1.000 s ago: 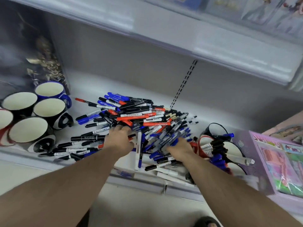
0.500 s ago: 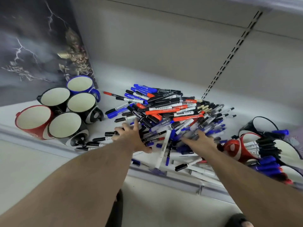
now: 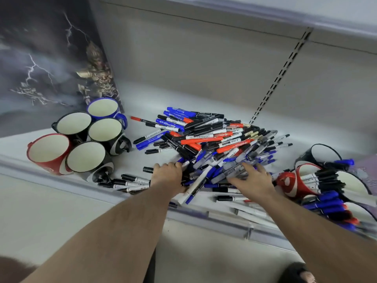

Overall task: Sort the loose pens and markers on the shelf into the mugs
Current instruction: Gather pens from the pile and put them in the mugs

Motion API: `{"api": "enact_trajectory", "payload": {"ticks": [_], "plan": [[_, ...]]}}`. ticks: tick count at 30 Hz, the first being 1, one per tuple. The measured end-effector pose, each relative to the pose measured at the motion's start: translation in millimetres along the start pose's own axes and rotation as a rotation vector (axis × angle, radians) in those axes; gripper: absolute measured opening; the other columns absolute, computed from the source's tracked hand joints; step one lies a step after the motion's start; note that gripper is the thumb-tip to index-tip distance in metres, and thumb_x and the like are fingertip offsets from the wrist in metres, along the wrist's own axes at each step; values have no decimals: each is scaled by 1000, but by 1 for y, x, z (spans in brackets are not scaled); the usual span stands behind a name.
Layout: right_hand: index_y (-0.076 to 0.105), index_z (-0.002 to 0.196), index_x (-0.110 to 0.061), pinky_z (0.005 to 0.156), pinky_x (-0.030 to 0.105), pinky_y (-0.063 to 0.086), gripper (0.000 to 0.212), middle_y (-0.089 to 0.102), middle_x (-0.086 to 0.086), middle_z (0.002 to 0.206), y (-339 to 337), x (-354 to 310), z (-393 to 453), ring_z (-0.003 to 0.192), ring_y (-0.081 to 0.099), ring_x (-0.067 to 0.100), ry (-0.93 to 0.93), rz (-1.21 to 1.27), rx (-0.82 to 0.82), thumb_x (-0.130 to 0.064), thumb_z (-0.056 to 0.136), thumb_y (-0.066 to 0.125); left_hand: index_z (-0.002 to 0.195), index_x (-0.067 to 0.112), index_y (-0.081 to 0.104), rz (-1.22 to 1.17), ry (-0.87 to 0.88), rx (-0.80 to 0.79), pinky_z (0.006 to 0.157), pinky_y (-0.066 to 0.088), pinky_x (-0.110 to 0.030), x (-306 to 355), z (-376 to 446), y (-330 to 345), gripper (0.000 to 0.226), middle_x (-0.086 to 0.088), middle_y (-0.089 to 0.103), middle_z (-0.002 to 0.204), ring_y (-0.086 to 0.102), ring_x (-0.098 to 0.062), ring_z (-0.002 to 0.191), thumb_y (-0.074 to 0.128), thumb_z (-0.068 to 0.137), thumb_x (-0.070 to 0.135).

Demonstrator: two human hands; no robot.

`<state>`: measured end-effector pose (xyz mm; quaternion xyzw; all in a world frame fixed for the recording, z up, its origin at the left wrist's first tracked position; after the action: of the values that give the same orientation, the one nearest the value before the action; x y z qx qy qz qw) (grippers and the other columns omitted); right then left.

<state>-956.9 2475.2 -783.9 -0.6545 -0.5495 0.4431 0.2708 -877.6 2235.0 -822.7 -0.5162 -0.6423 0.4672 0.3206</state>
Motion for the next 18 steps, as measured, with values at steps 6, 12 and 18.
{"api": "enact_trajectory", "payload": {"ticks": [6, 12, 18], "plan": [[38, 147, -27, 108, 43, 39, 72, 36, 11, 151, -18, -1, -16, 135, 38, 33, -109, -53, 89, -57, 86, 60, 118, 17, 49, -151, 70, -40, 74, 49, -33, 3, 1, -9, 51, -4, 63, 107, 62, -26, 95, 63, 84, 52], [35, 149, -30, 101, 33, 45, 66, 41, 5, 150, -47, -9, -38, 128, 49, 24, -306, -245, -26, -47, 90, 60, 115, 17, 51, -70, 50, -11, 68, 49, -33, -3, 1, -21, 33, -2, 59, 93, 59, -25, 83, 54, 83, 14], [47, 142, -30, 88, 28, 45, 53, 60, -1, 126, -97, -11, -69, 110, 55, 18, -361, -417, -59, -47, 93, 56, 125, 18, 48, 71, 60, 57, 62, 46, -32, -4, -3, -49, 45, 0, 60, 90, 59, -22, 81, 55, 82, 11]]}}
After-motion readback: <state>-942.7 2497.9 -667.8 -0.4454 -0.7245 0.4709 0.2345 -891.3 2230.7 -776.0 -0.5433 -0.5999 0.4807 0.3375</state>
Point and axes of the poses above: each hand's wrist, its own z-axis towards the middle knuckle, its own y-axis out of the palm, x = y × z, the point moved 5 cm from there along z, towards the middle knuckle
